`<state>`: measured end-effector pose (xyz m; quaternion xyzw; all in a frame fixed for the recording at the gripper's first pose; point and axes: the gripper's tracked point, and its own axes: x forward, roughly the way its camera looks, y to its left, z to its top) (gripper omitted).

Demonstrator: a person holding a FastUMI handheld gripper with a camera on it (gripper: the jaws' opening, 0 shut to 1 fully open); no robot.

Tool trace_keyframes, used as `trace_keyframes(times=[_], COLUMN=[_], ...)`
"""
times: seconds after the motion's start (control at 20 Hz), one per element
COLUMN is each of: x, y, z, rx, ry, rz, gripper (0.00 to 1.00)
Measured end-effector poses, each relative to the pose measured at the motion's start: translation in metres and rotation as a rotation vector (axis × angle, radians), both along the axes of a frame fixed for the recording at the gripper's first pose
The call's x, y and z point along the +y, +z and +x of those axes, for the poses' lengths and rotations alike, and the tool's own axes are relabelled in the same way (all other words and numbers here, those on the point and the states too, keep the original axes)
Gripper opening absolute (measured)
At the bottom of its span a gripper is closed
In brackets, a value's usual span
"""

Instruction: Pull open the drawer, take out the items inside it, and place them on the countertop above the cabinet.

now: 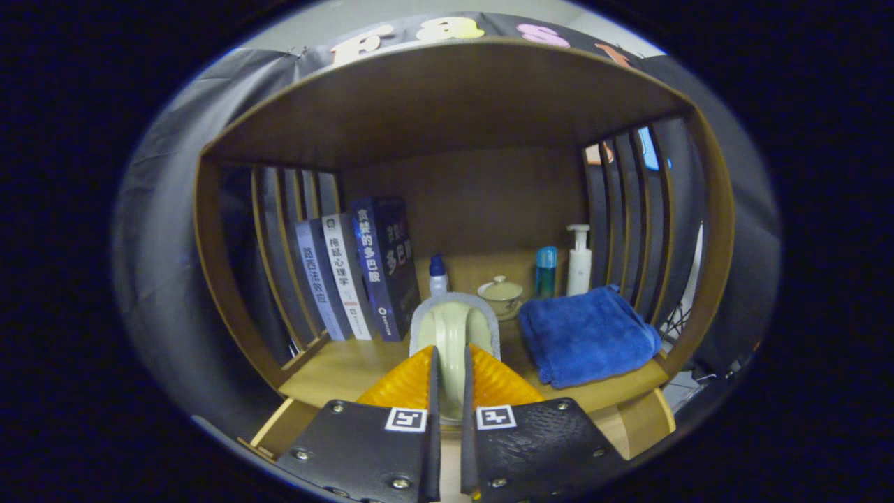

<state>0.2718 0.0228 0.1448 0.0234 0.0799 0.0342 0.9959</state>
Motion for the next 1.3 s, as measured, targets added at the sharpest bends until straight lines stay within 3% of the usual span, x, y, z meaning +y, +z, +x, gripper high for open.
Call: trace_keyframes(times=[0.25,0.4,0.95,1.3], x=[-0.005,-0.007,-0.011,-0.008], y=[-0.034,-0.035,-0.041,-0.016], z=[0.034,0.056,0.069,0.025], rx=[0.108,0.090,0.119,0.079], ry=[-0.046,-0.073,-0.114,-0.131], rz=[0.035,0.074,0.059,0.064], gripper=[0.12,0.12,0.18,1.00])
